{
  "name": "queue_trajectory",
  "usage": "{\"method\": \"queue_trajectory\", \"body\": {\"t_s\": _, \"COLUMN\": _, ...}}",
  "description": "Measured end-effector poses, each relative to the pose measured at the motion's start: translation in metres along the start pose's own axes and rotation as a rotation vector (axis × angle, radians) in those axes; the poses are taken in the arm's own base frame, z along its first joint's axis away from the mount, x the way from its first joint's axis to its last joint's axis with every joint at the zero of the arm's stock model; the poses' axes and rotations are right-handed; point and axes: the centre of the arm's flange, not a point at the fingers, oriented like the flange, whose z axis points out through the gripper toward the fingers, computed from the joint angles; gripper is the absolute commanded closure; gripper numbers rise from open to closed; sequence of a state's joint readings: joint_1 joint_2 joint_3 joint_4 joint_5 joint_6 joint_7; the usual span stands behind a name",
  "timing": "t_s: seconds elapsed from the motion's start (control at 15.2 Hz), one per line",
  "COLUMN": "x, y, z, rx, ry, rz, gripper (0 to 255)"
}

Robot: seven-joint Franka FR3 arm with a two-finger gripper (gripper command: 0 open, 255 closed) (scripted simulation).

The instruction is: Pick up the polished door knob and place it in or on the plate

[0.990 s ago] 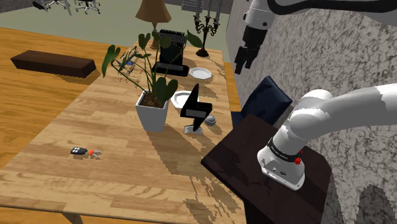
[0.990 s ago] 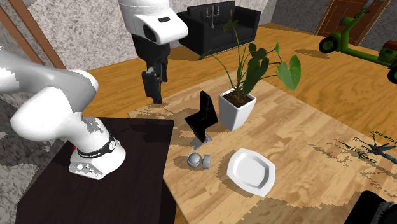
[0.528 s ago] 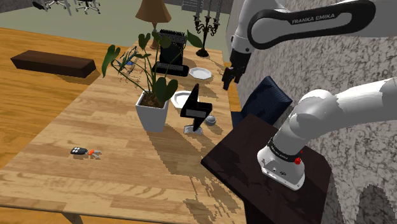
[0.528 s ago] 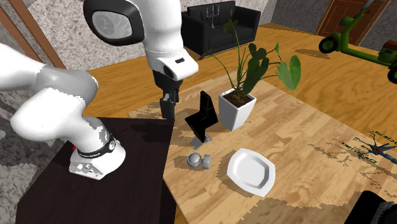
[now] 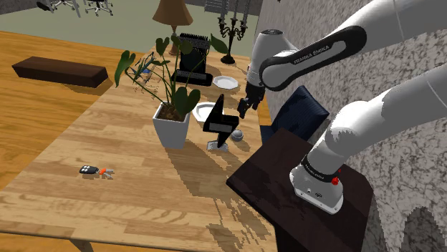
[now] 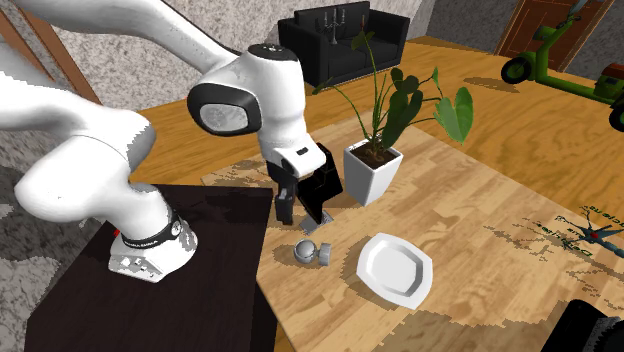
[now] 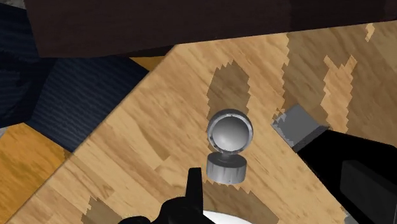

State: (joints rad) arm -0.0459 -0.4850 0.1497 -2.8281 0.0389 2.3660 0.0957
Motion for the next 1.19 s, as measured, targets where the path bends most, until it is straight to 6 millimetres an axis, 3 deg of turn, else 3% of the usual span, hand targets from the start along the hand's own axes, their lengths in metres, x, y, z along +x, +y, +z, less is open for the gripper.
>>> {"method": "queue_trajectory", "body": {"t_s": 0.2, "x": 0.015, "y": 0.006, "z": 0.001, "rx": -0.022, "ry": 0.109, "rz": 0.028, "gripper": 0}}
{"method": "queue_trajectory", "body": {"t_s": 0.26, "x": 0.021, "y": -0.002, "z": 0.009, "rx": -0.03, "ry": 0.129, "rz": 0.028, "gripper": 0}}
{"method": "queue_trajectory", "body": {"t_s": 0.33, "x": 0.015, "y": -0.003, "z": 0.039, "rx": -0.039, "ry": 0.078, "rz": 0.028, "gripper": 0}}
{"method": "queue_trajectory", "body": {"t_s": 0.46, "x": 0.024, "y": -0.002, "z": 0.08, "rx": -0.052, "ry": 0.043, "rz": 0.035, "gripper": 0}}
{"method": "queue_trajectory", "body": {"t_s": 0.66, "x": 0.036, "y": -0.005, "z": 0.122, "rx": -0.069, "ry": 0.044, "rz": 0.047, "gripper": 0}}
{"method": "queue_trajectory", "body": {"t_s": 1.19, "x": 0.041, "y": -0.006, "z": 0.169, "rx": -0.072, "ry": 0.049, "rz": 0.049, "gripper": 0}}
